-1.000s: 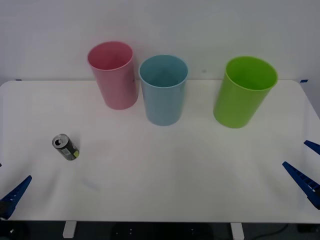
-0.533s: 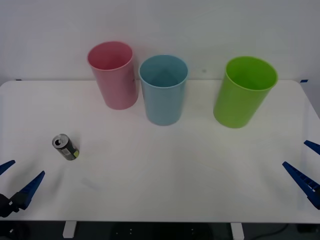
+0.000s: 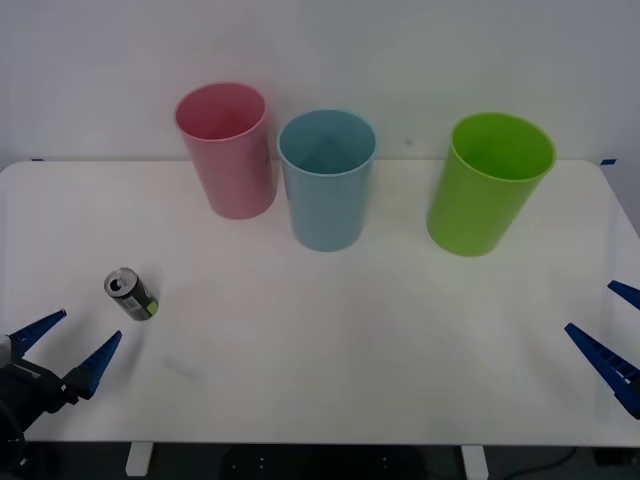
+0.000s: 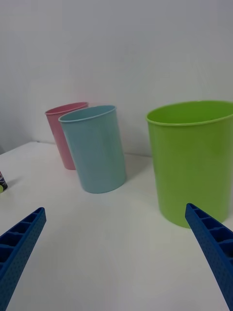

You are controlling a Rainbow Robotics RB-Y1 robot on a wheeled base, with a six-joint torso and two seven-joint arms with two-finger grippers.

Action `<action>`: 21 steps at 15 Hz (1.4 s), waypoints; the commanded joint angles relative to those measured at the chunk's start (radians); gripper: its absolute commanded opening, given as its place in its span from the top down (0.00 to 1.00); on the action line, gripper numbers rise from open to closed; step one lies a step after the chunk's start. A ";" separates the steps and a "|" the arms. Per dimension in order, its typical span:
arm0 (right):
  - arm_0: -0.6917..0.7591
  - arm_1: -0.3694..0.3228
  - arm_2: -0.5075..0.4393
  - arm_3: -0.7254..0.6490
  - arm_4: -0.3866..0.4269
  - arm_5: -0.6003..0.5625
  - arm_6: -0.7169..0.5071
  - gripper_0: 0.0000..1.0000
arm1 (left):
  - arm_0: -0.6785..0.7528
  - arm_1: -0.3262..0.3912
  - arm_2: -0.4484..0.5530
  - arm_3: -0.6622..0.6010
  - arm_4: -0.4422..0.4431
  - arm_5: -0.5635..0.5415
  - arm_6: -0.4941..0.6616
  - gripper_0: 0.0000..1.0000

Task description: Grasp the object on the table and drop it into the matching bin: aluminum can to the light blue bin, PET bottle to the pink bin.

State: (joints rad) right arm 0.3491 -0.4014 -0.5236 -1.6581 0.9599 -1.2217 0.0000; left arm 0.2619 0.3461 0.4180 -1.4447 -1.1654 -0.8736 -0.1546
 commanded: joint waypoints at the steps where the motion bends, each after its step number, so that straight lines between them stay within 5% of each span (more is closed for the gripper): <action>1: 0.000 0.000 0.000 0.000 0.000 0.000 0.000 0.00 | -0.049 0.001 -0.018 0.073 0.001 0.015 -0.079 0.00; 21: 0.000 0.000 0.000 0.000 0.000 0.000 0.000 0.00 | -0.276 -0.092 -0.059 0.264 -0.051 0.096 -0.137 0.00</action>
State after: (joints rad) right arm 0.3491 -0.4014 -0.5236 -1.6581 0.9599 -1.2217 0.0000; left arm -0.0033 0.2546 0.3592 -1.1914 -1.2153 -0.7775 -0.2870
